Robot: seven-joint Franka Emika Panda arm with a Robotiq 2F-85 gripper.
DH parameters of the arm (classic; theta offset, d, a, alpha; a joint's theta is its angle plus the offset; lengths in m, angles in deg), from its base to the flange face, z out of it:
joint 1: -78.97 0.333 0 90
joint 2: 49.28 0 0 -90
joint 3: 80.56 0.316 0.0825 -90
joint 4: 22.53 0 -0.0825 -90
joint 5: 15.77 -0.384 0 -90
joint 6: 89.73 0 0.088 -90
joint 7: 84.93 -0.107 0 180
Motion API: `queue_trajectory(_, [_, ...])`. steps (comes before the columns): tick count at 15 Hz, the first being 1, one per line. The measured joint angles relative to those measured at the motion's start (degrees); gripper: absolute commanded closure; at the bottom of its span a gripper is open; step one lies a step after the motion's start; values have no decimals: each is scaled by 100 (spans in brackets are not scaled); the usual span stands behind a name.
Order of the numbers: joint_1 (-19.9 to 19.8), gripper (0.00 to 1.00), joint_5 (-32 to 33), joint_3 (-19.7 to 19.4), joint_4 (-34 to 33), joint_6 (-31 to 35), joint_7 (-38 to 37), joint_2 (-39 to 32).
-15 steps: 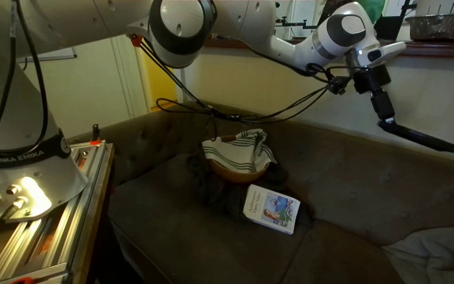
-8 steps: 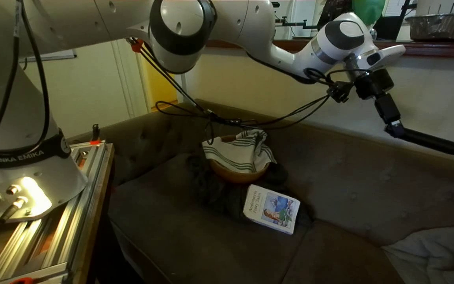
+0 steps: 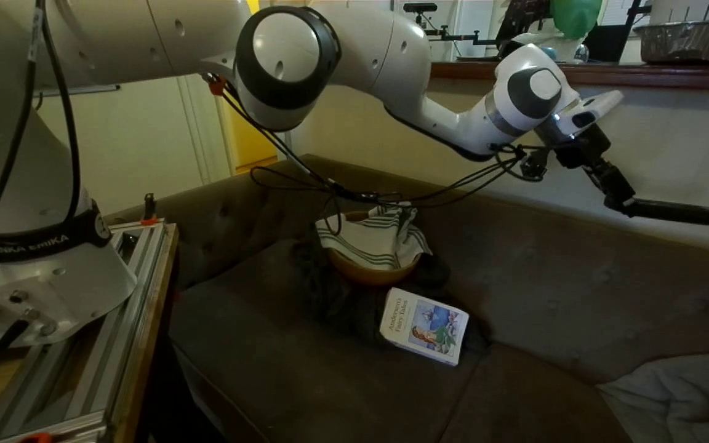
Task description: Put the black remote control on the backrest of the sofa.
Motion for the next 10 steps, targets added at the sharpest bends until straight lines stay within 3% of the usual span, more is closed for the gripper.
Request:
queue_trajectory(3, [-185,63,9,48,89,1368,0,-270])
queue_trajectory(6, [-335,63,0,410,470,2641,154,-291])
queue_trajectory(8, [-383,63,-5,805,632,2948,503,-286])
queue_trajectory(10, [-314,63,-3,1029,724,2701,800,-259])
